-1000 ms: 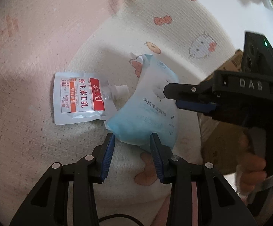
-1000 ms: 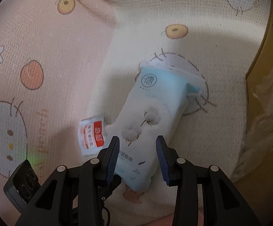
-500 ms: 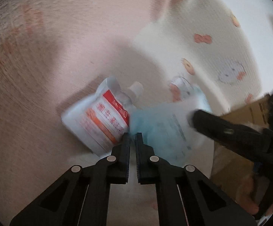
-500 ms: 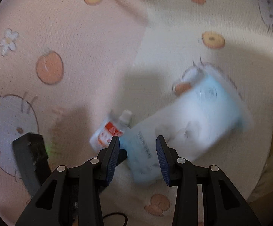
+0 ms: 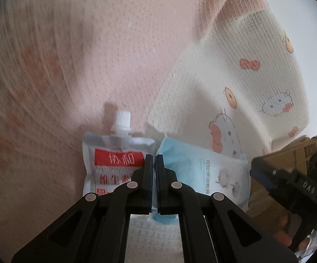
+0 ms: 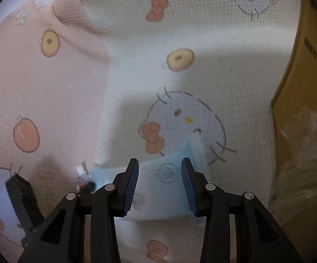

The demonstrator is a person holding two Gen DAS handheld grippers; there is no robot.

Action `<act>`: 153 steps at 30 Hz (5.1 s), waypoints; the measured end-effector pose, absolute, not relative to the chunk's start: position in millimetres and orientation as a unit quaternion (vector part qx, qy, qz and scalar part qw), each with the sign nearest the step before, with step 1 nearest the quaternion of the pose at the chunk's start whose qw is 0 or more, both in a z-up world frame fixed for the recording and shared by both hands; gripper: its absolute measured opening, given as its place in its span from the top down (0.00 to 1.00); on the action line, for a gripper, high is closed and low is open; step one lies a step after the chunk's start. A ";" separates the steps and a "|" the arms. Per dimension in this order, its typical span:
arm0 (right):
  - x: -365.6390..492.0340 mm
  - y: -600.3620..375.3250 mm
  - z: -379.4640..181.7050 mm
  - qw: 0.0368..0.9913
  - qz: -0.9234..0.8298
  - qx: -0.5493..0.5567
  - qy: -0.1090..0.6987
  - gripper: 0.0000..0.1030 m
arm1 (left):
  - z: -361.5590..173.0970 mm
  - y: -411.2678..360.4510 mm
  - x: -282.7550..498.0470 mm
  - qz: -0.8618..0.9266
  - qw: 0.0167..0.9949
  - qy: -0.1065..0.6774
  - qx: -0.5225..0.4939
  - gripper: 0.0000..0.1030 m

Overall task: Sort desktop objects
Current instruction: 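Close the left gripper on a blue packet while the right gripper grips a blue-white packet, then lift both held blue packets and carry them over the cardboard box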

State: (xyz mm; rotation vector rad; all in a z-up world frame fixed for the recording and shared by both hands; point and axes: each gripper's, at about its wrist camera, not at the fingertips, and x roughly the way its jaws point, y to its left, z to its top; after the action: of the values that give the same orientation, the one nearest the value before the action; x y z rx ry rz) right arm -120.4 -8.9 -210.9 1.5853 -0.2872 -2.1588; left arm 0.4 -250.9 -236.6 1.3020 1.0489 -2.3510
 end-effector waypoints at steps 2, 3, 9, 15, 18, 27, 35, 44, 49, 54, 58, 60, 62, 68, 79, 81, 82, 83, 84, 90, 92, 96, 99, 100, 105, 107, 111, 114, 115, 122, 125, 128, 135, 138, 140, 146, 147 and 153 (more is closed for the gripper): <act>-119.8 -9.4 -213.0 0.221 -0.778 0.579 -0.098 0.63 | -231.4 -254.3 3.9 -0.811 0.138 0.352 0.446 0.98; -115.5 -6.2 -215.4 0.219 -0.776 0.584 -0.096 0.60 | -229.1 -256.1 5.4 -0.813 0.139 0.349 0.445 0.98; -114.1 -0.4 -230.2 0.226 -0.754 0.605 -0.119 0.55 | -214.8 -261.8 9.7 -0.812 0.146 0.355 0.440 0.93; -113.0 3.9 -231.2 0.231 -0.747 0.607 -0.141 0.55 | -215.6 -251.2 8.8 -0.802 0.100 0.367 0.461 0.59; -113.0 4.7 -232.7 0.233 -0.746 0.608 -0.139 0.55 | -222.9 -245.5 6.2 -0.786 0.082 0.381 0.480 0.55; -117.9 12.2 -230.8 0.209 -0.746 0.610 -0.167 0.55 | -226.2 -239.9 -5.5 -0.790 0.084 0.353 0.494 0.48; -113.5 15.1 -215.8 0.195 -0.768 0.590 -0.157 0.54 | -226.7 -239.8 -11.6 -0.794 0.098 0.328 0.503 0.44; -116.0 13.0 -216.9 0.185 -0.777 0.587 -0.130 0.35 | -227.1 -242.7 -12.1 -0.795 0.092 0.327 0.504 0.43; -119.4 12.5 -240.2 0.202 -0.725 0.636 -0.171 0.35 | -226.9 -246.2 -12.0 -0.790 0.084 0.339 0.503 0.43; -115.7 8.4 -240.9 0.219 -0.719 0.637 -0.172 0.35 | -236.8 -247.9 -12.3 -0.764 0.054 0.397 0.506 0.43; -114.2 4.9 -234.0 0.236 -0.723 0.628 -0.163 0.35 | -234.3 -242.0 -11.9 -0.768 0.057 0.398 0.498 0.43; -110.6 0.2 -229.3 0.244 -0.727 0.625 -0.148 0.34 | -228.9 -234.8 -13.7 -0.776 0.061 0.375 0.503 0.43; -106.0 -4.9 -224.8 0.252 -0.730 0.621 -0.137 0.34 | -220.2 -225.4 -15.3 -0.790 0.064 0.339 0.508 0.43; -93.9 -15.9 -202.9 0.275 -0.750 0.592 -0.107 0.34 | -178.1 -204.8 -10.5 -0.843 0.075 0.233 0.479 0.43; -82.9 -10.9 -120.9 0.331 -0.791 0.495 -0.144 0.34 | -85.7 -191.3 2.8 -0.908 0.099 0.142 0.383 0.43; -83.2 -8.6 -107.1 0.338 -0.795 0.482 -0.149 0.34 | -69.7 -184.7 3.1 -0.918 0.100 0.119 0.366 0.43; -83.9 -8.3 -102.7 0.341 -0.795 0.478 -0.151 0.34 | -63.0 -181.8 3.2 -0.922 0.100 0.108 0.359 0.43; -83.6 -6.4 -97.7 0.343 -0.796 0.474 -0.154 0.34 | -58.5 -179.3 4.0 -0.925 0.100 0.101 0.353 0.43; -83.4 -3.5 -91.9 0.345 -0.798 0.468 -0.160 0.34 | -51.5 -176.0 3.0 -0.928 0.099 0.093 0.347 0.43; -86.0 13.9 -62.0 0.349 -0.812 0.432 -0.177 0.34 | -14.3 -152.4 -3.9 -0.944 0.092 0.050 0.313 0.43; -86.4 22.1 -52.5 0.349 -0.816 0.422 -0.188 0.34 | -2.7 -144.1 -6.0 -0.948 0.090 0.041 0.303 0.43; -87.9 39.6 -35.9 0.355 -0.817 0.404 -0.206 0.34 | 16.1 -128.5 -13.8 -0.954 0.087 0.024 0.286 0.43; -88.7 52.0 -25.2 0.358 -0.823 0.389 -0.209 0.34 | 26.6 -114.2 -17.7 -0.958 0.084 0.011 0.272 0.43; -87.5 56.5 -22.8 0.358 -0.824 0.385 -0.210 0.34 | 29.7 -109.3 -19.4 -0.960 0.082 0.008 0.269 0.43; -84.8 87.6 -11.3 0.351 -0.830 0.377 -0.212 0.34 | 38.3 -80.6 -21.8 -0.965 0.073 -0.009 0.252 0.43; -82.8 99.4 -9.7 0.346 -0.833 0.376 -0.212 0.34 | 39.6 -65.8 -22.2 -0.967 0.069 -0.021 0.245 0.43; -79.9 127.5 -5.3 0.331 -0.843 0.368 -0.210 0.34 | 41.4 -36.8 -23.0 -0.970 0.059 -0.036 0.232 0.43; -78.2 146.3 -2.4 0.321 -0.849 0.363 -0.209 0.34 | 42.7 -14.9 -23.9 -0.973 0.052 -0.052 0.220 0.43; -77.8 151.2 -1.5 0.320 -0.850 0.362 -0.209 0.34 | 43.5 -7.9 -24.1 -0.973 0.051 -0.058 0.216 0.43; -69.2 193.0 2.6 0.307 -0.860 0.351 -0.209 0.34 | 45.6 28.8 -25.8 -0.975 0.020 -0.068 0.209 0.43; -66.3 210.6 0.4 0.295 -0.862 0.360 -0.202 0.34 | 38.1 45.6 -27.0 -0.975 0.012 -0.052 0.214 0.43; -60.3 230.8 0.6 0.275 -0.870 0.363 -0.188 0.34 | 30.2 58.3 -28.2 -0.975 -0.001 -0.021 0.219 0.43; -47.4 268.5 -2.3 0.254 -0.869 0.388 -0.172 0.33 | 20.1 86.7 -32.9 -0.969 -0.049 -0.021 0.241 0.43; -40.8 274.6 -10.5 0.249 -0.866 0.404 -0.160 0.34 | 10.2 95.3 -30.5 -0.965 -0.061 -0.033 0.251 0.43; -37.6 276.6 -16.0 0.246 -0.865 0.410 -0.154 0.34 | 2.6 100.3 -28.2 -0.963 -0.068 -0.036 0.259 0.43; -33.9 284.6 -39.8 0.231 -0.855 0.438 -0.157 0.34 | -17.2 107.8 -32.6 -0.947 -0.089 -0.040 0.306 0.43; -33.9 286.7 -43.6 0.227 -0.852 0.445 -0.160 0.34 | -19.7 109.5 -33.8 -0.944 -0.095 -0.041 0.313 0.43; -32.5 297.9 -47.5 0.202 -0.854 0.457 -0.146 0.34 | -29.0 116.0 -34.1 -0.936 -0.127 -0.046 0.325 0.43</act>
State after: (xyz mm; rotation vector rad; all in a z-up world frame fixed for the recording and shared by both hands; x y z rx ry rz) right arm -32.5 297.9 -47.5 1.2762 -0.4073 -2.3838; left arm -34.1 116.0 -29.0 1.1111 -0.1575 -3.2045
